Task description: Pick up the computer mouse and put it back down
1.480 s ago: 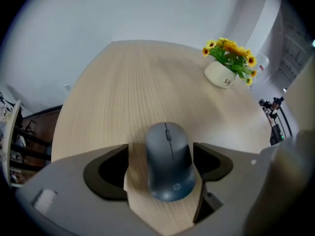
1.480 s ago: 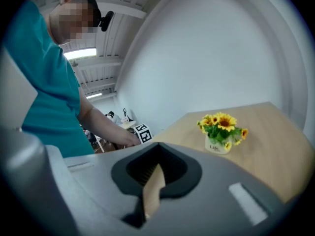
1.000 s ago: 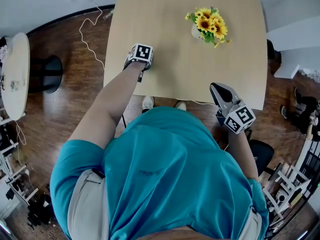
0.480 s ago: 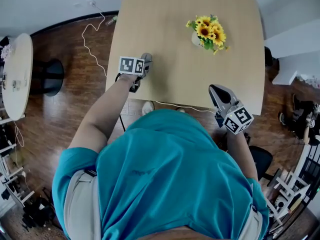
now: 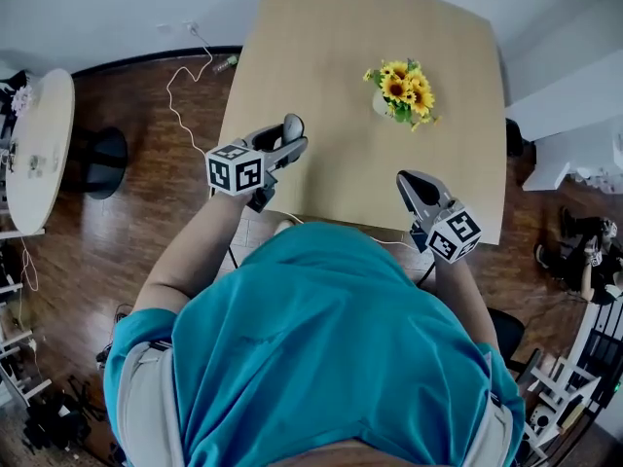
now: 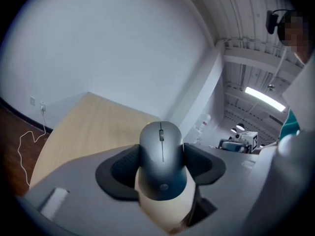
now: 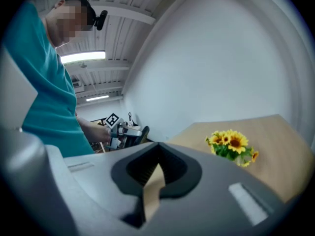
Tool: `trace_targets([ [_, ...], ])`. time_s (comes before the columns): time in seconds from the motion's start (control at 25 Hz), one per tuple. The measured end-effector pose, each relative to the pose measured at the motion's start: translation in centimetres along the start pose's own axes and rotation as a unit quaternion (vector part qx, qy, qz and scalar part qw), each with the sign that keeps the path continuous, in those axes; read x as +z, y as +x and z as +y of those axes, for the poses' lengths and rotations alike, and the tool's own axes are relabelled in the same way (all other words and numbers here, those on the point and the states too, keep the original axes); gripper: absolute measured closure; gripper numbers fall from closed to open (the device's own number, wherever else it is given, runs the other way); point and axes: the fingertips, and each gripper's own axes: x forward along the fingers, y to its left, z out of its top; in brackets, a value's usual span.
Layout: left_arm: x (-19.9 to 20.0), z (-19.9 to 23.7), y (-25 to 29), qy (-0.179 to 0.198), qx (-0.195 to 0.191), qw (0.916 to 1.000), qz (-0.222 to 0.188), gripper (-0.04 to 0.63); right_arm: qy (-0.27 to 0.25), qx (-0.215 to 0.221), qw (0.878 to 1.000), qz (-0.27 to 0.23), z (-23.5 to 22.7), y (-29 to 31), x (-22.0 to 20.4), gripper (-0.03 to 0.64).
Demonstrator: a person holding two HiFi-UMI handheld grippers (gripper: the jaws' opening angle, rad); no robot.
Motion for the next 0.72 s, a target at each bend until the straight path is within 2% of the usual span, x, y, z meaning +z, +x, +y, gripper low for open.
trace_targets([
  [0.36, 2.4, -5.4, -3.4, 0.022, -0.059, 0.9949, -0.079, 0.301, -0.028, 0.020, 0.999, -0.018, 0.8, 1.1, 3.0, 0.615],
  [0.72, 2.3, -7.6, -4.2, 0.048, -0.078, 0.9924, -0.083, 0.299, -0.028, 0.026, 0.999, -0.027, 1.3, 1.1, 4.0, 0.615],
])
